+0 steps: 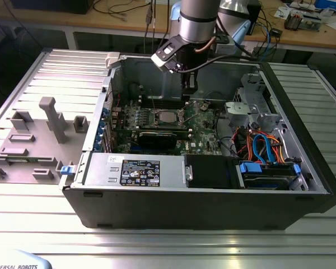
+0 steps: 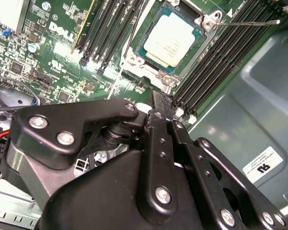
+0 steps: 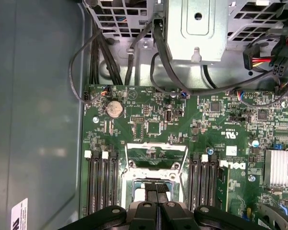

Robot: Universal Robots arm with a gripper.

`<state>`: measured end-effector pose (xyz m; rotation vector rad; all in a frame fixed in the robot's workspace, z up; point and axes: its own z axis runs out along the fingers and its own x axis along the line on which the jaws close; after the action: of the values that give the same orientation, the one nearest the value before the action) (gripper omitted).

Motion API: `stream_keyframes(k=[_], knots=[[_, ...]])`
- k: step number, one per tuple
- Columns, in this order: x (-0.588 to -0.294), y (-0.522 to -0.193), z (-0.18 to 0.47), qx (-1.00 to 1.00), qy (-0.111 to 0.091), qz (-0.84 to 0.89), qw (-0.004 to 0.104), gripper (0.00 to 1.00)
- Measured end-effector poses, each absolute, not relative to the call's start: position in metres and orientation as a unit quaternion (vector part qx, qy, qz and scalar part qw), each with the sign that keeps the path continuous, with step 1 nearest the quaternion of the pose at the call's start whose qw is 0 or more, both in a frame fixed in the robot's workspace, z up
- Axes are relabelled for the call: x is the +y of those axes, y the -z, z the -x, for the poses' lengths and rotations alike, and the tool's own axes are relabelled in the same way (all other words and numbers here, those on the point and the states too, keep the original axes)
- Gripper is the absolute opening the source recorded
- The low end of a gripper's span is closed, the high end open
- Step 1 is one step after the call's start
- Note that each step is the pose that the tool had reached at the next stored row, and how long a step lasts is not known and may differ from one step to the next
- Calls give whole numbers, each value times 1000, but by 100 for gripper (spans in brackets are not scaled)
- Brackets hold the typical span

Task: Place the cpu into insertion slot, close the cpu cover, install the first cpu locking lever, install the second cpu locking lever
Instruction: 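Close the cpu cover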

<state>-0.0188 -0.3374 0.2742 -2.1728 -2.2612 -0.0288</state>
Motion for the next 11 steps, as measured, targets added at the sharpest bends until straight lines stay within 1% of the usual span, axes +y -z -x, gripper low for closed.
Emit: stream_keyframes(k=[11], knots=[[-337,-274,15,-721,9,693,3,11]])
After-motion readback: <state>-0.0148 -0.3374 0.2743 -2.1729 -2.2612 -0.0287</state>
